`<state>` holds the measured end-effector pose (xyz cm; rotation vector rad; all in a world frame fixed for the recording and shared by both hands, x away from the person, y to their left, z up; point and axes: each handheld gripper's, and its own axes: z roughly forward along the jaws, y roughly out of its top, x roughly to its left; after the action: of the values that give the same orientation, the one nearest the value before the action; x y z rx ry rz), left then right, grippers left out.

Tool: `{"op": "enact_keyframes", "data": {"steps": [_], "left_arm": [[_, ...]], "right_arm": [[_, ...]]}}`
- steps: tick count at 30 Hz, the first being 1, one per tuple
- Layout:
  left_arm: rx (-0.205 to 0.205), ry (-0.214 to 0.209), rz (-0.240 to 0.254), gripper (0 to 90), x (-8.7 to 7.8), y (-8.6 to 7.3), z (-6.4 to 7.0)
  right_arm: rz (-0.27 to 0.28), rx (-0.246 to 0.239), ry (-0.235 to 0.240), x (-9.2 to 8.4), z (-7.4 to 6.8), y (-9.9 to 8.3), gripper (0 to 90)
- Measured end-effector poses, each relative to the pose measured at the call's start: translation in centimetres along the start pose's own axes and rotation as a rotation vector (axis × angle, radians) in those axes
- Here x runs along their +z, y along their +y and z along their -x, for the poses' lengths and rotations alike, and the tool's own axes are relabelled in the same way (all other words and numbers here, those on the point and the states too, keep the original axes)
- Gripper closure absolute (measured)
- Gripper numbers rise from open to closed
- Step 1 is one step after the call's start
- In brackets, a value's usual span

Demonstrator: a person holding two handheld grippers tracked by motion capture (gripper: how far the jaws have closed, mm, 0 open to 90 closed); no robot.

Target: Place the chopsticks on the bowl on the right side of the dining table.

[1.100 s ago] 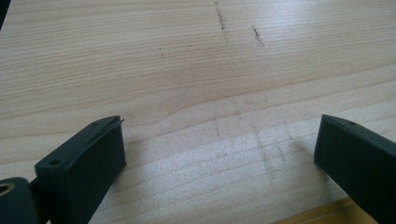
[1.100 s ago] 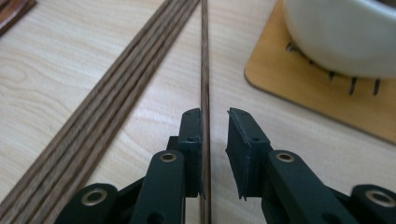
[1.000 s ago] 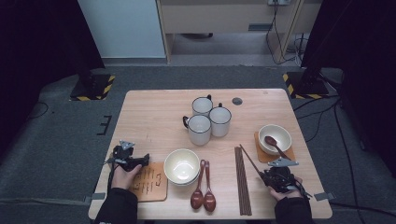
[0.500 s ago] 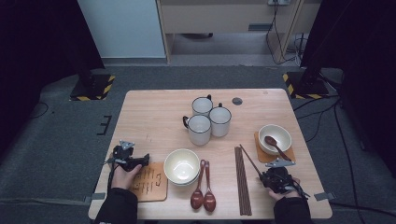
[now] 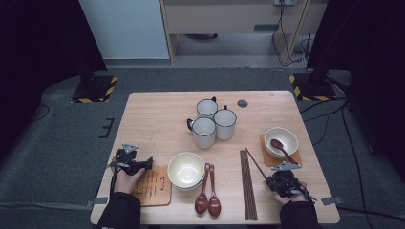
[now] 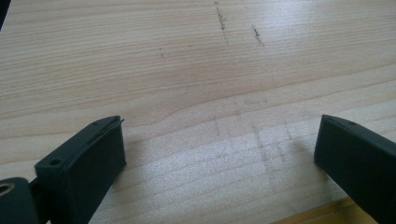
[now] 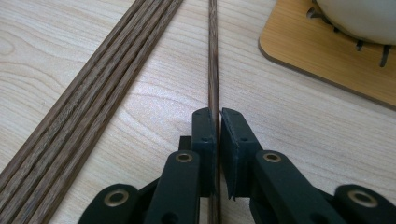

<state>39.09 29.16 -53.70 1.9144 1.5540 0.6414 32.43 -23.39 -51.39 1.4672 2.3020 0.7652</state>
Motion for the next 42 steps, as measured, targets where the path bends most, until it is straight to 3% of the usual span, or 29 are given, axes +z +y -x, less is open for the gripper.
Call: {"op": "enact_keyframes", "data": {"steps": [11,21,42], "left_arm": [[0.0,0.0,0.0,0.9,0.0,0.0,0.0],[0.0,0.0,0.0,0.9,0.0,0.0,0.0],[0.0,0.0,0.0,0.9,0.0,0.0,0.0]], "right_arm": [[0.01,0.022,0.023,-0.3,0.5,0.2,84.8],[0.03,0.012,0.038,-0.8,0.4,0.5,84.8],[0.151,0.038,0.076,-3.3,1.0,1.7,84.8]]}}
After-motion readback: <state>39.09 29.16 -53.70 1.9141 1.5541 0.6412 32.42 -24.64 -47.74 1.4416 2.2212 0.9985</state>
